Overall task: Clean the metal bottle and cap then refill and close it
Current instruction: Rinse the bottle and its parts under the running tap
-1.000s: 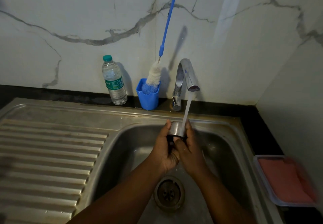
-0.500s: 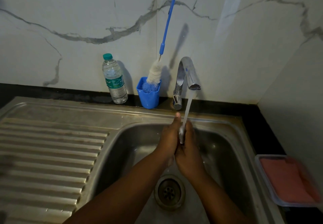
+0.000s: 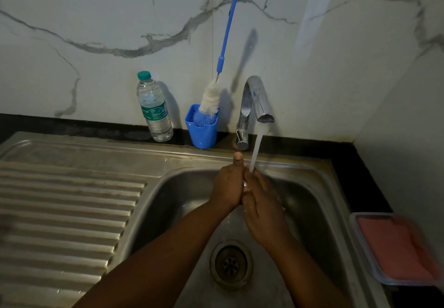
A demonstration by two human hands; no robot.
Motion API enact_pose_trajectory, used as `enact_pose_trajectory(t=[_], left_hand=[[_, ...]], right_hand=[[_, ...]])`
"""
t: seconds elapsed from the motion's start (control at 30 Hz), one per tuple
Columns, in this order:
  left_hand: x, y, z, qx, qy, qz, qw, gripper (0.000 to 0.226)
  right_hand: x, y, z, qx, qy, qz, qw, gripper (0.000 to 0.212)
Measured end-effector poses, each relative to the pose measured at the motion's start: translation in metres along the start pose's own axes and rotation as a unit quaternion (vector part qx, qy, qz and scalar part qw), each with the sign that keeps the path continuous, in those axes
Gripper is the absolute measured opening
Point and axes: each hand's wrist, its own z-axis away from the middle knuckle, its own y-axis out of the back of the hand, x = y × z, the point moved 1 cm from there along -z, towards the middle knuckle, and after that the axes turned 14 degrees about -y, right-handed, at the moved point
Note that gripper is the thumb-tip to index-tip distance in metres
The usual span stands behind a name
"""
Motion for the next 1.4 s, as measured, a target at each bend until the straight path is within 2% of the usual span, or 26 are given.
enact_pose_trajectory(t=[0.07, 0.13, 0.17, 0.23, 0.27, 0.33, 0.37, 0.43, 0.5, 0.53, 0.57, 0.67, 0.7, 0.77, 0.83, 0.93, 0.97, 1.03, 1.13, 1.23, 1.3, 1.4], left_hand=[[-0.002, -0.001, -0.003, 0.014, 0.006, 0.028, 0.999, 0.080], [-0.007, -0.001, -0.006, -0.001, -0.007, 0.011, 1.000, 0.095], [-0.009, -0.002, -0.005, -0.014, -0.017, 0.001, 1.000, 0.095], [-0.015, -0.009, 0.002, -0.054, -0.060, -0.001, 0.997, 0.076], [-0.014, -0.015, 0.008, -0.071, -0.084, -0.008, 0.994, 0.065], [-0.015, -0.022, 0.009, -0.062, -0.092, 0.003, 0.994, 0.052], [-0.014, -0.022, 0.004, -0.039, -0.068, 0.039, 0.996, 0.055], [-0.010, -0.016, -0.007, -0.005, 0.013, 0.135, 0.991, 0.072], [-0.001, -0.008, -0.012, 0.013, 0.121, 0.253, 0.960, 0.080], [0.002, -0.007, -0.011, 0.017, 0.161, 0.277, 0.947, 0.082], [0.004, -0.005, -0.008, 0.002, 0.186, 0.298, 0.936, 0.083], [0.005, -0.005, 0.004, -0.069, 0.193, 0.261, 0.943, 0.070], [0.007, -0.006, 0.009, -0.080, 0.190, 0.252, 0.946, 0.061], [0.011, -0.014, 0.017, -0.113, 0.181, 0.237, 0.948, 0.048], [0.010, -0.023, 0.021, -0.105, 0.185, 0.206, 0.955, 0.049], [0.015, -0.020, 0.017, -0.038, 0.209, 0.230, 0.950, 0.057], [0.016, -0.014, 0.014, -0.006, 0.234, 0.263, 0.936, 0.059], [0.012, 0.001, 0.007, 0.029, 0.283, 0.318, 0.904, 0.056], [0.001, 0.007, 0.010, -0.001, 0.331, 0.294, 0.896, 0.050], [-0.003, 0.002, 0.022, -0.034, 0.397, 0.335, 0.854, 0.054], [-0.004, 0.000, 0.024, -0.038, 0.400, 0.391, 0.828, 0.052], [-0.005, -0.001, 0.022, -0.033, 0.366, 0.447, 0.816, 0.051]], right_hand=[[0.006, 0.003, 0.002, 0.024, 0.056, 0.065, 0.996, 0.058], [0.016, 0.005, 0.005, 0.044, 0.048, 0.060, 0.996, 0.053], [0.019, 0.006, 0.003, 0.055, 0.022, 0.029, 0.998, 0.053], [0.014, 0.009, -0.002, 0.046, -0.042, -0.074, 0.995, 0.046], [0.009, 0.010, -0.006, 0.025, -0.070, -0.128, 0.989, 0.036], [-0.004, 0.010, -0.015, -0.008, -0.121, -0.179, 0.976, 0.024], [-0.007, 0.009, -0.017, -0.013, -0.125, -0.174, 0.977, 0.030], [-0.010, 0.008, -0.015, -0.028, -0.069, -0.141, 0.987, 0.047], [-0.009, 0.002, -0.010, -0.042, -0.007, -0.100, 0.994, 0.053], [-0.008, 0.002, -0.009, -0.036, -0.006, -0.109, 0.993, 0.052], [-0.006, 0.000, -0.011, -0.025, -0.031, -0.138, 0.990, 0.055], [-0.005, -0.001, -0.023, 0.005, -0.154, -0.226, 0.962, 0.058], [-0.001, -0.005, -0.030, 0.011, -0.213, -0.254, 0.943, 0.051], [0.003, -0.003, -0.043, 0.010, -0.330, -0.335, 0.883, 0.043], [0.002, 0.004, -0.043, -0.018, -0.371, -0.378, 0.848, 0.045], [-0.006, 0.005, -0.029, -0.039, -0.311, -0.350, 0.882, 0.033], [-0.008, 0.000, -0.022, -0.037, -0.279, -0.343, 0.896, 0.031], [-0.010, -0.008, -0.009, -0.026, -0.215, -0.331, 0.918, 0.043], [-0.006, -0.007, -0.006, -0.028, -0.148, -0.317, 0.937, 0.071], [0.004, -0.002, -0.008, -0.031, -0.108, -0.342, 0.933, 0.093], [0.006, -0.003, -0.008, -0.029, -0.108, -0.353, 0.929, 0.093], [0.009, -0.002, -0.010, -0.020, -0.103, -0.315, 0.943, 0.078]])
